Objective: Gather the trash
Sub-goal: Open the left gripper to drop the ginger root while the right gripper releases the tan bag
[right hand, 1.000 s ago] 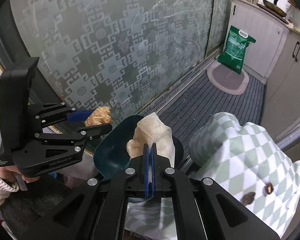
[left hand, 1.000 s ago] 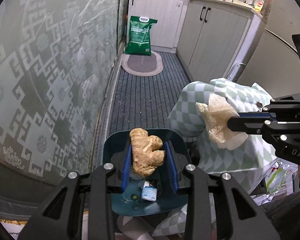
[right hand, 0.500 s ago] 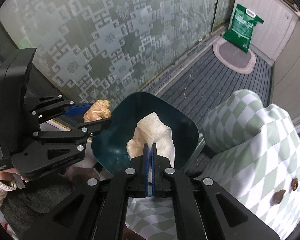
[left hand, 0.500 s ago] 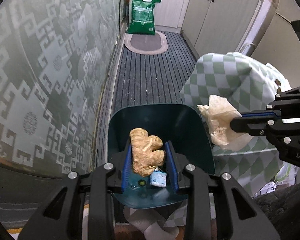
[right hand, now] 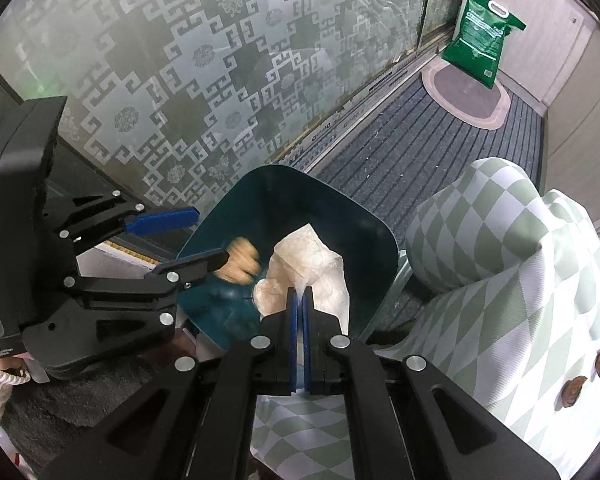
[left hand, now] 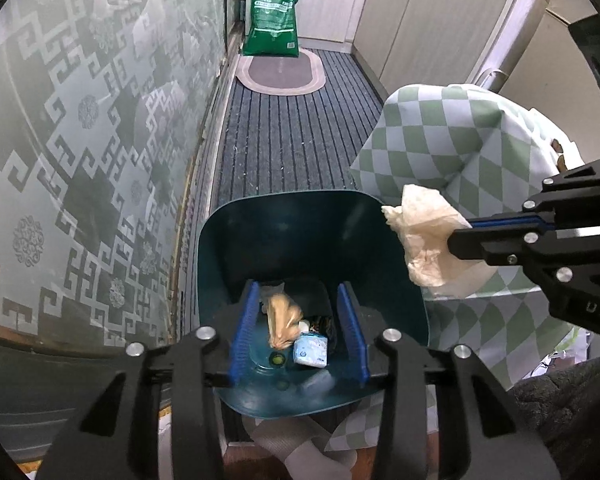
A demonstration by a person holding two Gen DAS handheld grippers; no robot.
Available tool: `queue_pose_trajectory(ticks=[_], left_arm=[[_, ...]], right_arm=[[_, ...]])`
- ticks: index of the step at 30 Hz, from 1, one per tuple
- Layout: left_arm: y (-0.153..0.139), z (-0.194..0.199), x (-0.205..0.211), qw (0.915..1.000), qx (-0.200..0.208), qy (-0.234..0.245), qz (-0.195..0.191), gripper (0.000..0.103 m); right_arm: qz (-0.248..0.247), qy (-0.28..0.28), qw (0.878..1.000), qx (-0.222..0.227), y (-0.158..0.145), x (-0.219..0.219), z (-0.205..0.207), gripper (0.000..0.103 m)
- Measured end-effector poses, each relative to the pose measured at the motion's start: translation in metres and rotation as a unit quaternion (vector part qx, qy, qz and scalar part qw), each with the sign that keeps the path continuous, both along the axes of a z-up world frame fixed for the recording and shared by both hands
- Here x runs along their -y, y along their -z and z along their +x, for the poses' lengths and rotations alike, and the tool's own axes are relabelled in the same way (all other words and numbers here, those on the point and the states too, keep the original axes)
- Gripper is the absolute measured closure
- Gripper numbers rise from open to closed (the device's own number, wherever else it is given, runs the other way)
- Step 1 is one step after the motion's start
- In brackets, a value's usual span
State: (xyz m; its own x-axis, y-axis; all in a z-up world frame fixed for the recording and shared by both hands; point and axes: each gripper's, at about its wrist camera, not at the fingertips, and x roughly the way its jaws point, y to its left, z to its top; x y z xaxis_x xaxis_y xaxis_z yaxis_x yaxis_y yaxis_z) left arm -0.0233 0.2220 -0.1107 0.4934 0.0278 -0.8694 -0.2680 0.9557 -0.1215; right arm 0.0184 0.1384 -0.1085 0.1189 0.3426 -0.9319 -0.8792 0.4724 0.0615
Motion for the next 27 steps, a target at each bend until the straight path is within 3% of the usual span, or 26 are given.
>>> queue_pose_trajectory(ticks=[11, 23, 27], left_arm=[[-0.016, -0.004, -0.002, 0.9997, 0.020, -0.007, 0.006, 0.064], [-0.050, -0.016, -0.015, 0.9964, 0.070, -0.042, 0.022, 0.071], [-0.060, -0.020, -0.019, 0.9945, 0.089, -0.052, 0.018, 0.073]], right_arm=[[-0.001, 0.000, 1.000, 0.002, 0.000, 0.000, 0.001, 0.101], [0.013, -0.009, 1.000, -0.010, 0.000, -0.003, -0.001, 0.099], [0.026, -0.012, 1.000, -0.013, -0.005, -0.004, -0.003, 0.091]])
